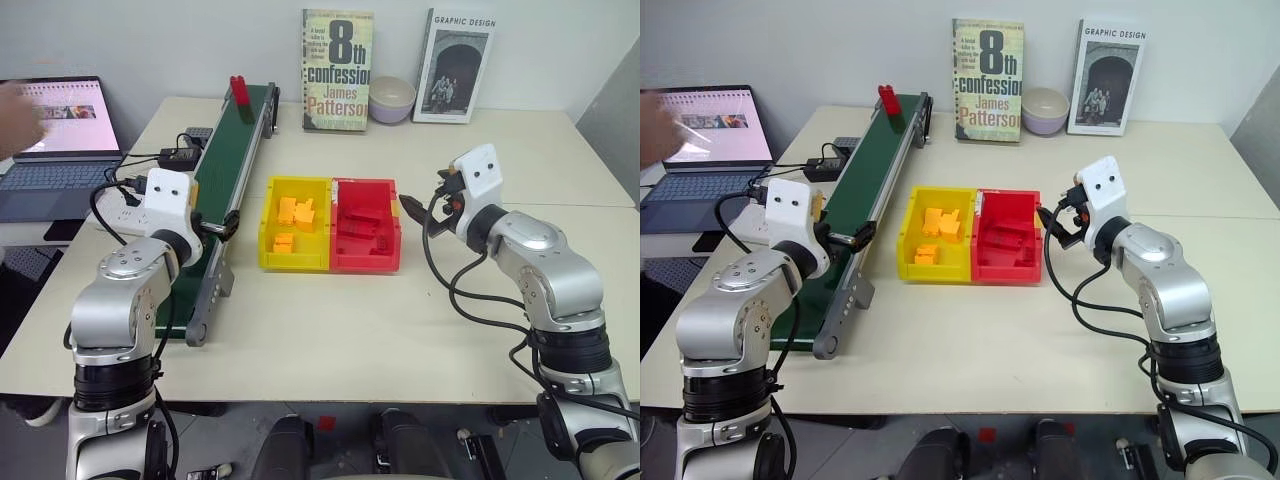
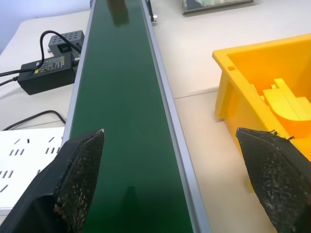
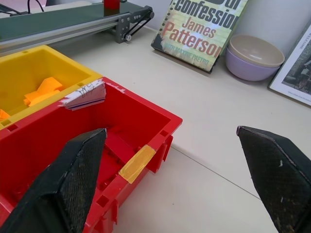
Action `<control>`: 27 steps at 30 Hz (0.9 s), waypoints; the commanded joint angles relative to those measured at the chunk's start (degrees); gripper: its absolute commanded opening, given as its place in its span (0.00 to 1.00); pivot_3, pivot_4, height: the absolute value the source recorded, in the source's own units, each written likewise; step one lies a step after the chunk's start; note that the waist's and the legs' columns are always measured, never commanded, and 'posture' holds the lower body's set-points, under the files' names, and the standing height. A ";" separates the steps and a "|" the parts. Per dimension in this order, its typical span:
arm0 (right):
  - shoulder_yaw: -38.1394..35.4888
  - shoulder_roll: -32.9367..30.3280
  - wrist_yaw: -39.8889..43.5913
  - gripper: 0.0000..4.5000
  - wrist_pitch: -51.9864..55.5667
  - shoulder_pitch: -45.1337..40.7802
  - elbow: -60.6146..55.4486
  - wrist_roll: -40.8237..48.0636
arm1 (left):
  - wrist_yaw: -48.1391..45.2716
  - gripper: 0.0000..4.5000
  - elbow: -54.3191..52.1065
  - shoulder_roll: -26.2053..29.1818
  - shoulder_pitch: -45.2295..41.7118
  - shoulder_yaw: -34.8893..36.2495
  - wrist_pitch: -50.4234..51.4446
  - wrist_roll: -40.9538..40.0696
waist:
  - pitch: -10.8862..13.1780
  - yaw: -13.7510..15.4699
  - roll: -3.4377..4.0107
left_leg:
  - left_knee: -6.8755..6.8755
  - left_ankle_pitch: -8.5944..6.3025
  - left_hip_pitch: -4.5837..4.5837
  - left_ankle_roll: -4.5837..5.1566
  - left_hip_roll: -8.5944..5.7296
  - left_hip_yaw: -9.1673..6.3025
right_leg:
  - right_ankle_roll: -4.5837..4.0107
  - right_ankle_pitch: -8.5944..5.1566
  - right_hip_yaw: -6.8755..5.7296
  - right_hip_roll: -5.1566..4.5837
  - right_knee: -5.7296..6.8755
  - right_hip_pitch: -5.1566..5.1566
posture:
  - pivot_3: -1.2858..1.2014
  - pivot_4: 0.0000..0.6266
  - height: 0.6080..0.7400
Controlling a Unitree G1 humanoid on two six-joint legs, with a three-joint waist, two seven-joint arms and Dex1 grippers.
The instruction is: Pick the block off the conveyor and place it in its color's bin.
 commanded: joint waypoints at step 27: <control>-2.91 -2.87 25.34 1.00 -2.96 -4.70 -5.81 21.31 | 10.10 1.00 -5.57 -9.24 1.90 7.74 -5.33 -0.93 | -0.01 0.05 -0.01 | 0.03 0.00 0.04 0.00 0.03 -0.09 | 0.01 0.01 -0.04 -0.02 0.00 0.09 | 0.52 0.24 1.00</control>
